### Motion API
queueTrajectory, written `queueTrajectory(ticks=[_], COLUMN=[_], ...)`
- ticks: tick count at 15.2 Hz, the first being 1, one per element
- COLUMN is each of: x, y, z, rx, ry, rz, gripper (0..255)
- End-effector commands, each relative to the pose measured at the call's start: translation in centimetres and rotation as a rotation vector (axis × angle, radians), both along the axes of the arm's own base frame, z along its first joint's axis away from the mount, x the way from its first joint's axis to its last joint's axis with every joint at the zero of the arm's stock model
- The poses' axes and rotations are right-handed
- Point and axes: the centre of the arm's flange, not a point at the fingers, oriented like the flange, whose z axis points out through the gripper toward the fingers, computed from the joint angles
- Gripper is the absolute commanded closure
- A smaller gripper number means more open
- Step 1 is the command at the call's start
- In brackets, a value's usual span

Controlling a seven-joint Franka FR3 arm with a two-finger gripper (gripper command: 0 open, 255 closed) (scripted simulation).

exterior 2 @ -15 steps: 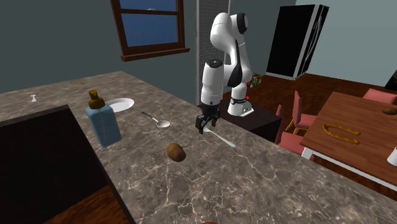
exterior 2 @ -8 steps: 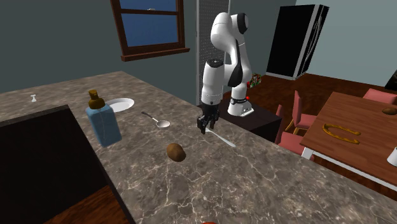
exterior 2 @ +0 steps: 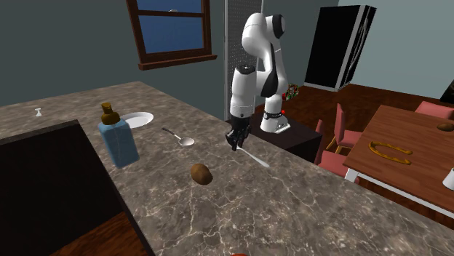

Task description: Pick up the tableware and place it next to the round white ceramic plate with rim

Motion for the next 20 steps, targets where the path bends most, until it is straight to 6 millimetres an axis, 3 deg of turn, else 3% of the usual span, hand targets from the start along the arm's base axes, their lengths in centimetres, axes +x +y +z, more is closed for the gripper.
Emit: queueTrajectory(ticks=[1, 15, 20], x=[0.1, 0.1, 1.3], y=[0.0, 0.0, -6.5], z=[1.0, 8.2, 8.2], rx=[0.001, 0.001, 0.001], ry=[0.000, 0.000, 0.000], rz=[-0.001, -0.001, -0.001], gripper=[255, 255, 255])
